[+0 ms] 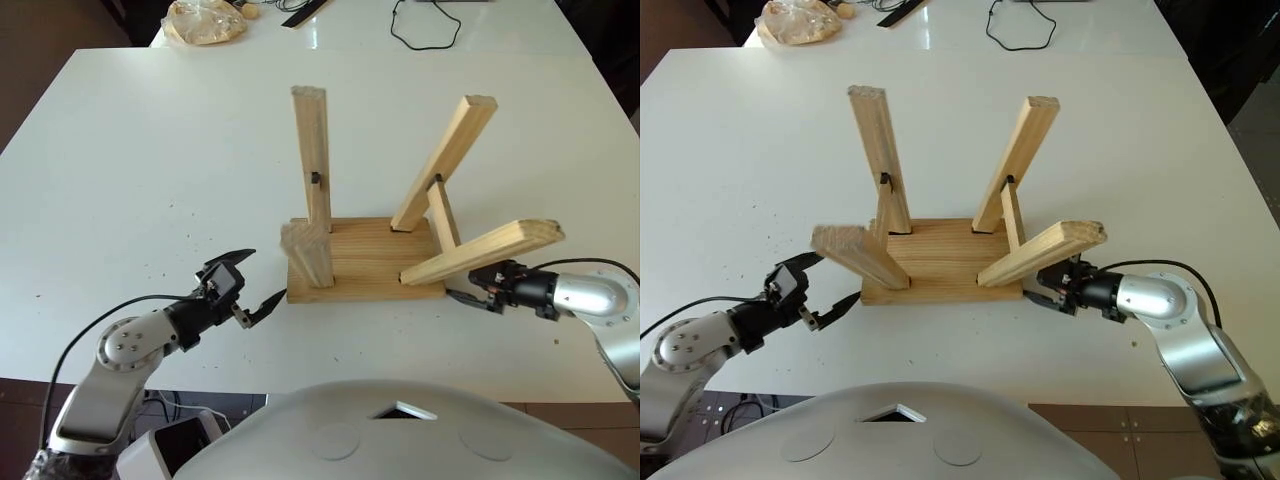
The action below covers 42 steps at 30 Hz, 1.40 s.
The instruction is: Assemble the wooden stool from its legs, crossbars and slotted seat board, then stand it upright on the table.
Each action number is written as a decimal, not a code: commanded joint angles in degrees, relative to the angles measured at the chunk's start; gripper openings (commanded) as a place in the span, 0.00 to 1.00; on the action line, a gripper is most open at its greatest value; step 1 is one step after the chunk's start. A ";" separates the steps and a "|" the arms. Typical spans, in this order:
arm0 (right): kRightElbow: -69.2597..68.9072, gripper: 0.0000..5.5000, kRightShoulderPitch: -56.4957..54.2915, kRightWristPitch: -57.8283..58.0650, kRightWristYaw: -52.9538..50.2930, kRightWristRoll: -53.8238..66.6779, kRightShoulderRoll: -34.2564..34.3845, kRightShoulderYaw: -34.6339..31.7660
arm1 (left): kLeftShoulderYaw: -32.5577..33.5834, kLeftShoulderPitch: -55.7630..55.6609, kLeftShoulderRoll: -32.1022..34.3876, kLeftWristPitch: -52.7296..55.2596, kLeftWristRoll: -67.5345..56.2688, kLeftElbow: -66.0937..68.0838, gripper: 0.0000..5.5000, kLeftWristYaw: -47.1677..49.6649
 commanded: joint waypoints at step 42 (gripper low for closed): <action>0.48 0.61 -6.56 6.06 21.60 24.82 -7.82 -19.96 | 19.83 -4.58 10.67 12.08 -18.38 0.15 0.89 -22.24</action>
